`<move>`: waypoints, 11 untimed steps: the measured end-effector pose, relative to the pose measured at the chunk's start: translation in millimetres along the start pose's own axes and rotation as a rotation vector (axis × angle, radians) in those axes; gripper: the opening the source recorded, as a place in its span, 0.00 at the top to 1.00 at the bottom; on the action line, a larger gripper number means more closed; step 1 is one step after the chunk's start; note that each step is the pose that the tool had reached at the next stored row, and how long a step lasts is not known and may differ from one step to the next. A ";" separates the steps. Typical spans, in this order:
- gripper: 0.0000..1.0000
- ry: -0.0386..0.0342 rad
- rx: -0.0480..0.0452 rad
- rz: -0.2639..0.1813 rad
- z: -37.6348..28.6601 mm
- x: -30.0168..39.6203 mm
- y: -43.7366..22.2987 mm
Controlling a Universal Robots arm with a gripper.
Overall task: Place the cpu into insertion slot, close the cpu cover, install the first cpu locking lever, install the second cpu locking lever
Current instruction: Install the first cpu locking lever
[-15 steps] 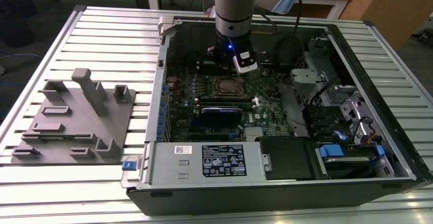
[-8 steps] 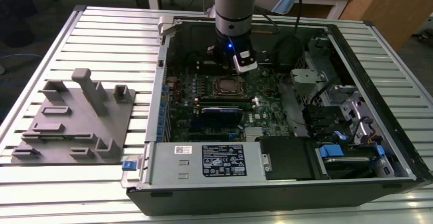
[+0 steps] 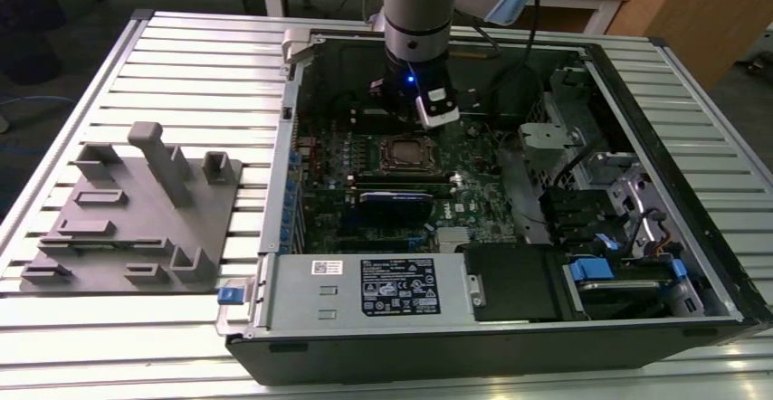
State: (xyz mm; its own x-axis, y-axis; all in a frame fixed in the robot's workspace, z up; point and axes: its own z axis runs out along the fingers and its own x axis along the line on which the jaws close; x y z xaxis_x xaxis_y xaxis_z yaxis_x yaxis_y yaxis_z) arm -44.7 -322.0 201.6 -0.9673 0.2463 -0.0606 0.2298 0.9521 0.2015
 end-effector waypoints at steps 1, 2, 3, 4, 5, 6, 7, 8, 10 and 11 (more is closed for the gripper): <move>0.90 -0.0033 -0.0005 0.001 0.1 0.2 0.0; 0.90 -0.0078 -0.0016 0.002 0.4 0.5 -0.2; 0.90 -0.0122 -0.0025 0.003 0.6 0.9 -0.3; 0.90 -0.0168 -0.0034 0.004 0.8 1.4 -0.5; 0.90 -0.0209 -0.0043 0.005 1.0 1.9 -0.7; 0.90 -0.0251 -0.0052 0.006 1.2 2.7 -0.9; 0.90 -0.0301 -0.0062 0.006 1.4 3.7 -1.2; 0.90 -0.0347 -0.0073 0.007 1.4 5.0 -1.6; 0.90 -0.0418 -0.0090 0.007 1.5 7.9 -2.3; 0.90 -0.0451 -0.0097 0.007 1.6 9.5 -2.6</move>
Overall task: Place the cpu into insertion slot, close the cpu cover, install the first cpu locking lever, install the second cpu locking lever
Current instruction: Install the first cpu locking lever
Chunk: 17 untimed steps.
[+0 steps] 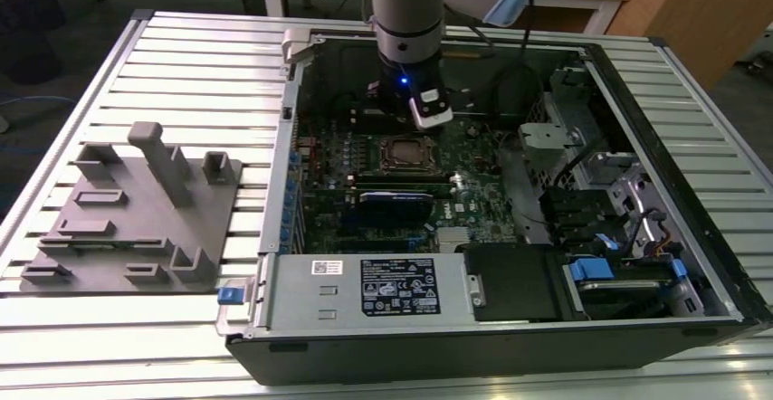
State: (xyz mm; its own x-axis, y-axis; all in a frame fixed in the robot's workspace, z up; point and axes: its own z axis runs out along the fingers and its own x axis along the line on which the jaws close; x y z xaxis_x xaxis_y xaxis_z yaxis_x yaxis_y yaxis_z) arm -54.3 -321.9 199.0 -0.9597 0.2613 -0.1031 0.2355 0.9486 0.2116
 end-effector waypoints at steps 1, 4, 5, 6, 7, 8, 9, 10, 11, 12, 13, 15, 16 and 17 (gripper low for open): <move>0.90 -0.0033 -0.0009 0.000 0.1 1.4 -0.2; 0.90 -0.0123 -0.0028 0.001 0.7 3.7 -0.1; 0.90 -0.0142 -0.0029 0.004 1.1 3.8 0.1; 0.90 -0.0161 -0.0023 0.010 1.4 4.0 0.5; 0.90 -0.0181 -0.0016 0.019 1.7 4.1 0.7; 0.90 -0.0195 -0.0009 0.025 1.8 4.1 0.9; 0.90 -0.0203 -0.0004 0.028 1.9 4.1 0.9; 0.90 -0.0205 -0.0003 0.030 1.9 4.1 0.9; 0.90 -0.0206 -0.0002 0.030 1.9 4.1 0.9; 0.90 -0.0207 -0.0001 0.030 1.9 4.1 0.9; 0.90 -0.0207 -0.0002 0.030 1.9 4.2 1.0; 0.90 -0.0207 -0.0001 0.030 1.9 4.1 1.0; 0.90 -0.0208 0.0000 0.031 2.1 4.2 1.0; 0.90 -0.0211 0.0004 0.030 2.4 4.2 0.9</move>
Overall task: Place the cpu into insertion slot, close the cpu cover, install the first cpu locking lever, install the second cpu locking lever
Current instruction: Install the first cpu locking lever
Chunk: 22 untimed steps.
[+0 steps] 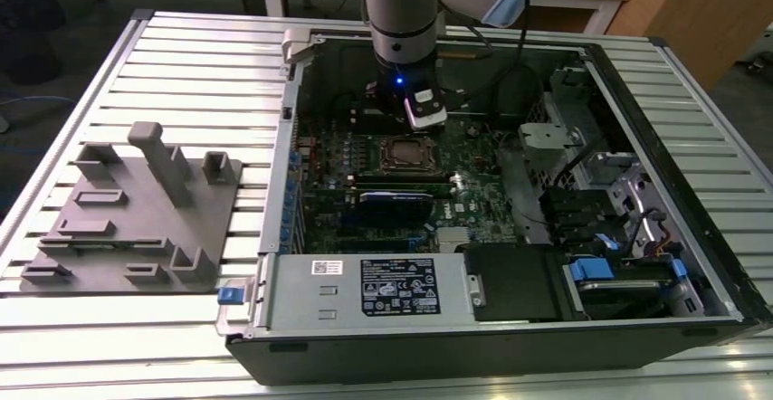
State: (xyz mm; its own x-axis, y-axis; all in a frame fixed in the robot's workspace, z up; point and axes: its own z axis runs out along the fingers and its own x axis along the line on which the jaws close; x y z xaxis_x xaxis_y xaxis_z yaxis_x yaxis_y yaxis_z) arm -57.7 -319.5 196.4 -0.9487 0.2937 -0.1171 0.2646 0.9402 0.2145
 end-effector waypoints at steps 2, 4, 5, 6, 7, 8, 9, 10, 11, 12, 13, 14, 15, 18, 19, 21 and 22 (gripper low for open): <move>0.90 -0.0006 0.0022 0.000 0.5 0.1 -0.2; 0.90 -0.0007 0.0030 -0.001 0.5 0.1 -0.3; 0.90 -0.0008 0.0030 -0.001 0.5 0.1 -0.3; 0.90 -0.0008 0.0031 -0.001 0.6 0.1 -0.3; 0.90 -0.0014 0.0043 -0.001 0.7 0.1 -0.2; 0.90 -0.0023 0.0077 -0.001 0.8 0.2 -0.2; 0.90 -0.0032 0.0104 -0.001 0.9 0.2 -0.2; 0.90 -0.0041 0.0136 -0.001 1.1 0.2 -0.3; 0.90 -0.0049 0.0161 -0.001 1.3 0.2 -0.4; 0.90 -0.0056 0.0179 -0.001 1.6 0.2 -0.4; 0.90 -0.0061 0.0192 0.000 1.8 0.2 -0.5; 0.90 -0.0065 0.0205 0.001 1.9 0.3 -0.5; 0.90 -0.0071 0.0219 0.001 2.0 0.3 -0.6; 0.90 -0.0086 0.0257 0.002 2.5 0.3 -0.7; 0.90 -0.0092 0.0270 0.002 2.7 0.3 -0.7; 0.90 -0.0099 0.0292 0.003 2.8 0.4 -0.7; 0.90 -0.0101 0.0295 0.003 2.9 0.4 -0.8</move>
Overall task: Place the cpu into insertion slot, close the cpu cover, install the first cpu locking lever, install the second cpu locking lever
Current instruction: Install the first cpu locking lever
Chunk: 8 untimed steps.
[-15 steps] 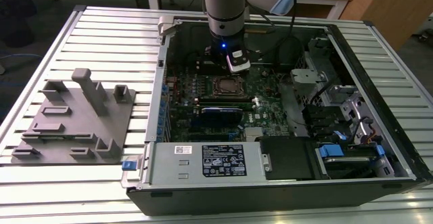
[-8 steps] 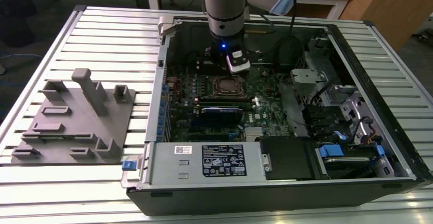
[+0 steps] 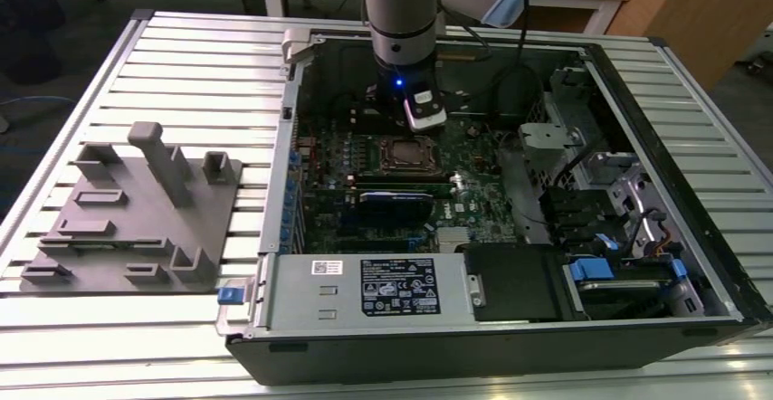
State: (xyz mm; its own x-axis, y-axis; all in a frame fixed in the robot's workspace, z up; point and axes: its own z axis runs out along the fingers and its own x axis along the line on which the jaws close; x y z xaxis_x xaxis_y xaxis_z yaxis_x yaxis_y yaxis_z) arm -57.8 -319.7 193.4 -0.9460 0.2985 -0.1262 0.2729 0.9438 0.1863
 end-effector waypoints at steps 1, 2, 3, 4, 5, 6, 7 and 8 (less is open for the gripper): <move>0.90 -0.0002 0.0001 0.001 0.2 0.0 0.0; 0.90 -0.0002 0.0002 0.001 0.3 0.1 0.0; 0.90 -0.0008 -0.0007 0.002 0.8 0.0 0.1; 0.90 -0.0007 -0.0005 0.002 0.8 0.0 0.0; 0.90 -0.0007 -0.0002 0.002 0.8 0.1 0.0; 0.90 -0.0007 0.0000 0.003 0.7 0.1 0.0; 0.90 -0.0007 0.0001 0.003 0.7 0.1 0.0; 0.90 -0.0007 0.0002 0.003 0.7 0.0 0.0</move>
State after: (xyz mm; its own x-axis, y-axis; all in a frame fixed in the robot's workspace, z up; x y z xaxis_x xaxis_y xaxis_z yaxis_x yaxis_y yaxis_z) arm -57.7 -319.6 192.7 -0.9451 0.3013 -0.1263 0.2757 0.9430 0.1865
